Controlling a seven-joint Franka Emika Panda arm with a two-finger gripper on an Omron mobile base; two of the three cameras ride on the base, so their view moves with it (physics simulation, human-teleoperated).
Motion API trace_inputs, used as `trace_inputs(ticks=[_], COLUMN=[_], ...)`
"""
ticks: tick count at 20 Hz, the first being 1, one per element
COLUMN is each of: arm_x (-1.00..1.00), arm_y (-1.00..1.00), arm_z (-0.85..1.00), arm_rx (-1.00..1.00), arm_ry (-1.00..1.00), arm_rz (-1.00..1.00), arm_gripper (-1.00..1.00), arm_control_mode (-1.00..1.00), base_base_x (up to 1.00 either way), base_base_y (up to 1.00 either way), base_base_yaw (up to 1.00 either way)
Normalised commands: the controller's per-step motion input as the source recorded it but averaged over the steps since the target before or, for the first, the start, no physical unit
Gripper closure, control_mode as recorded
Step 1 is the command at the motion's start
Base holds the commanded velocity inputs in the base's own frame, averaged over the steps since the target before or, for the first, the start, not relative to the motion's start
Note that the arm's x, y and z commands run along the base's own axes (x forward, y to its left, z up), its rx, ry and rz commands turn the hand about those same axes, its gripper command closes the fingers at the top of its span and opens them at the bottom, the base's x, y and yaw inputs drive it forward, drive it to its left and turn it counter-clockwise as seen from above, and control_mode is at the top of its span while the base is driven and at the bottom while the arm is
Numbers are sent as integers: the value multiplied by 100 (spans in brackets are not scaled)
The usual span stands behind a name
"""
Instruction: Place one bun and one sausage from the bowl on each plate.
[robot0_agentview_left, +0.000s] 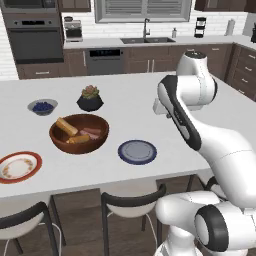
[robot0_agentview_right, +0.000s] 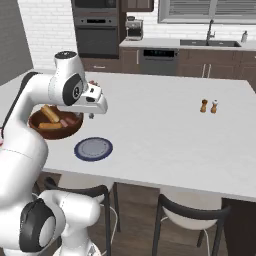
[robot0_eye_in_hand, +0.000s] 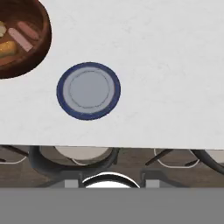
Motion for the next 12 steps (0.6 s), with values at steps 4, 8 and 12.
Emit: trace_inputs(ticks=[4, 8, 12], arm_x=[-53, -36, 0], arm_y=[0, 46, 0], arm_z=[-3, -1, 0], arm_rx=[0, 0, 0], arm_ry=[-3, -9, 0], arm_rz=[2, 1, 0], arm_gripper=[-100, -100, -100], arm_control_mode=[-100, 100, 100], base_base_x=[0, 0, 3], base_base_y=[0, 25, 100], base_base_yaw=[0, 0, 0])
